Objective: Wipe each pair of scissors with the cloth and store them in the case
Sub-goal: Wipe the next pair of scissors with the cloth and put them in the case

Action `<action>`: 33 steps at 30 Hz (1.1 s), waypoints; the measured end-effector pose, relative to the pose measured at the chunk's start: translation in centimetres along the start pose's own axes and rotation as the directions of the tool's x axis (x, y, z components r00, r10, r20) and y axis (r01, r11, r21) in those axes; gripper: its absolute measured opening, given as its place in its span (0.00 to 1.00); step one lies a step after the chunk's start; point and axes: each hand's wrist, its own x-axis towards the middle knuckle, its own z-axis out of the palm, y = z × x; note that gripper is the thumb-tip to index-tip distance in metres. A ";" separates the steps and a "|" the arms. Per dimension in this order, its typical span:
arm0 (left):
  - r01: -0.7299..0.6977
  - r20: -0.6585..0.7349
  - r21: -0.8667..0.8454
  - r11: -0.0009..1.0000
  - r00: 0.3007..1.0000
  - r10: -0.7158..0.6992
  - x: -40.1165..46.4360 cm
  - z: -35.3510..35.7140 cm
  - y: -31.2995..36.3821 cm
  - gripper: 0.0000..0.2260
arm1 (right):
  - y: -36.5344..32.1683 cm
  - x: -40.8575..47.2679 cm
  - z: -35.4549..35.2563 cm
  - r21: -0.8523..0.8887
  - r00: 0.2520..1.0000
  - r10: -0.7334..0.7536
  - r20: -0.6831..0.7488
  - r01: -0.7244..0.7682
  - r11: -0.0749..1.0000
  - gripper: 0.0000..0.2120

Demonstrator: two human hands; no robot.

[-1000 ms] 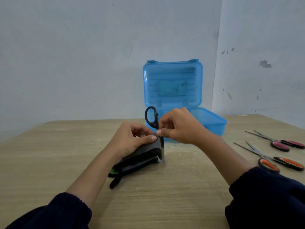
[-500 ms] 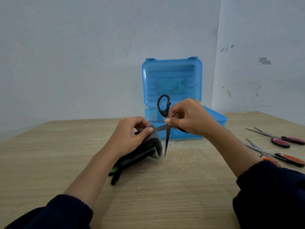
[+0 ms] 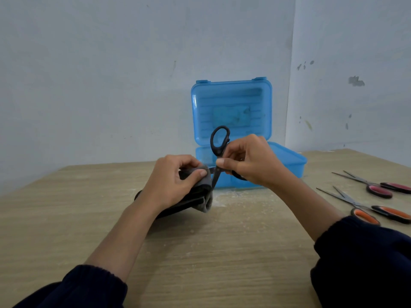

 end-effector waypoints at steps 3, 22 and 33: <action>0.044 -0.048 -0.003 0.999 0.998 -0.044 -0.1 -0.4 -0.4 0.01 | 0.5 0.1 -0.4 -0.042 1.000 0.006 0.023 -0.005 0.999 0.07; 0.023 0.062 0.028 0.999 0.998 -0.025 -1.0 0.0 -1.5 0.08 | 1.7 -0.2 -1.3 0.017 0.976 0.191 0.107 -0.194 0.981 0.08; -0.126 -0.026 0.217 0.968 0.991 0.134 -1.1 1.2 -2.9 0.08 | 1.6 -0.1 -2.2 0.468 0.760 0.486 0.432 -0.649 0.599 0.03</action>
